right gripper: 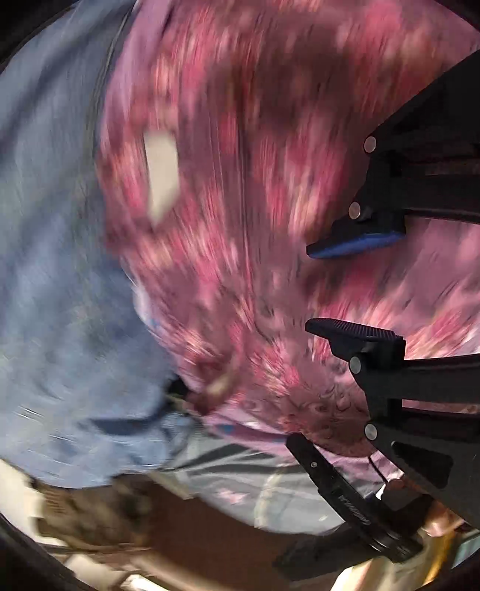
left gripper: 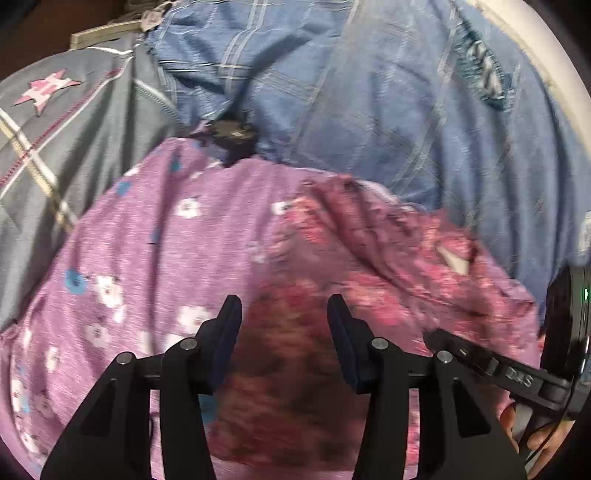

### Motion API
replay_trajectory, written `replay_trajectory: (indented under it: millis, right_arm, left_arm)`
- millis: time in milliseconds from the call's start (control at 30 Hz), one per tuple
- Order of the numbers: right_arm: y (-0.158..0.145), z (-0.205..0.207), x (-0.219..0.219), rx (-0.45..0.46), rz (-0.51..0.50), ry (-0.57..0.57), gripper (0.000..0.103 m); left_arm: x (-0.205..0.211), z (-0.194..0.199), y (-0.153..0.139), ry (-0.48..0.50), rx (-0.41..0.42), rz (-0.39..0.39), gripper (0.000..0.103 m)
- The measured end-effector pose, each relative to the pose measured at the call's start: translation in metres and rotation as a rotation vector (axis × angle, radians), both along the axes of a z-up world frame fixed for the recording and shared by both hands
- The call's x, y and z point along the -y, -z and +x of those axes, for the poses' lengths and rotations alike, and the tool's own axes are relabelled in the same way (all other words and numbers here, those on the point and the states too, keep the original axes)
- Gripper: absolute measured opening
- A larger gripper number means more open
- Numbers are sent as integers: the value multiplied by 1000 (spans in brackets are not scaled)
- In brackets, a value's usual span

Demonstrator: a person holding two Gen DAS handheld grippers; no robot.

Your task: Fold small clothes

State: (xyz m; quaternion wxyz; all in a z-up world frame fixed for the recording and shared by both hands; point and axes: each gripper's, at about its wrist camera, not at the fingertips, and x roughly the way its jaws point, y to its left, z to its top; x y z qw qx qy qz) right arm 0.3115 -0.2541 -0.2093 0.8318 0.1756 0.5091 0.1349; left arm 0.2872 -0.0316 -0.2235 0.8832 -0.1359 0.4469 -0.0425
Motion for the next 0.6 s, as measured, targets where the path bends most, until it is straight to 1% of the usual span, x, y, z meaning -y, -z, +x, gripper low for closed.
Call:
replay_trajectory:
  millis: [67, 100, 133, 200, 267, 300, 367, 400, 433, 500, 567, 600]
  right_arm:
    - [10, 25, -27, -19, -53, -20, 34]
    - [11, 35, -36, -7, -85, -21, 34]
    - [10, 54, -45, 13, -120, -15, 34]
    - [7, 87, -55, 26, -148, 13, 34]
    - [-4, 110, -47, 80, -154, 84, 34]
    - [-15, 118, -41, 121, -115, 122, 34]
    - [-38, 117, -28, 196, -37, 187, 35]
    - [-51, 110, -19, 231, -7, 221, 37]
    - [-60, 101, -12, 260, 2, 236, 37]
    - [-72, 86, 4, 296, -12, 247, 37]
    - [-77, 53, 32, 295, -37, 264, 37]
    - [-78, 45, 42, 291, -44, 274, 37]
  left_arm:
    - [-7, 7, 6, -2, -30, -26, 47]
    - [-10, 11, 9, -6, -47, -35, 47]
    - [-13, 14, 11, -6, -61, -46, 47]
    - [-17, 19, 11, -8, -71, -62, 47]
    - [-20, 19, 8, -17, -69, -73, 47]
    - [-21, 19, 7, -19, -69, -78, 47]
    - [-23, 18, 6, -15, -72, -91, 47]
    - [-24, 17, 5, -11, -72, -94, 47]
    - [-24, 16, 4, -9, -71, -99, 47]
    - [-24, 14, 1, -1, -60, -113, 47]
    - [-22, 9, -3, 8, -48, -112, 46]
    - [-18, 6, -5, 18, -35, -106, 47]
